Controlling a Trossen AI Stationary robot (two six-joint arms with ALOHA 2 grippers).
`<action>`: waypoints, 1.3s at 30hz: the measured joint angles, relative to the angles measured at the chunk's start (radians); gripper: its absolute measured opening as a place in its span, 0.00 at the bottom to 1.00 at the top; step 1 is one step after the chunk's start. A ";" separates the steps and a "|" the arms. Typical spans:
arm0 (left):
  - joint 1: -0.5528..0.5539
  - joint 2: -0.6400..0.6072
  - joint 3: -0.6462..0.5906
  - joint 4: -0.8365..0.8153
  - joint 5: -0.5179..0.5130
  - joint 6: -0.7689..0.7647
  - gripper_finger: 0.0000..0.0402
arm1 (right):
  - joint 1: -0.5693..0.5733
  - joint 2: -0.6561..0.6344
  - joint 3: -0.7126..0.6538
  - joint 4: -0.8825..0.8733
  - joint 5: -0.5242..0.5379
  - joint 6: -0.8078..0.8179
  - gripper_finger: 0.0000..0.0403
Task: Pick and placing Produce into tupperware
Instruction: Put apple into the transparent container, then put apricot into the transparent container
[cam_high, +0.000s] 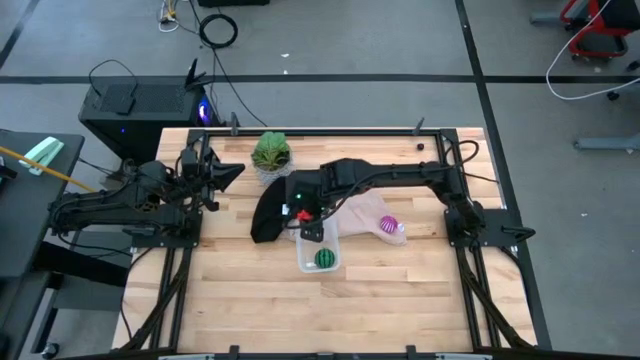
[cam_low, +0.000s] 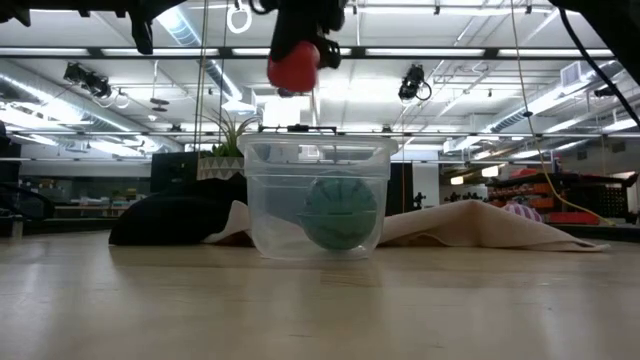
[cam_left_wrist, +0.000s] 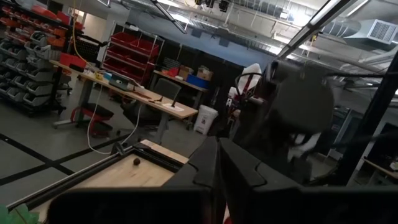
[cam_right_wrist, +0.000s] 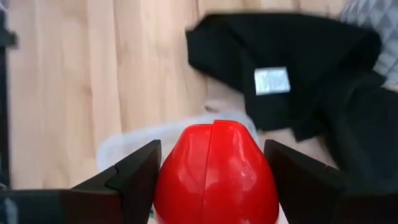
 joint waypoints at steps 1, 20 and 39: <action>0.000 0.000 0.000 0.000 0.000 0.000 0.06 | 0.002 0.000 -0.020 -0.002 0.000 -0.001 0.69; 0.000 0.000 0.000 0.001 0.000 -0.001 0.06 | 0.003 0.001 -0.300 0.131 -0.034 0.033 0.69; 0.000 0.000 0.000 0.003 0.000 0.000 0.05 | 0.003 0.001 -0.313 0.131 -0.034 0.031 0.79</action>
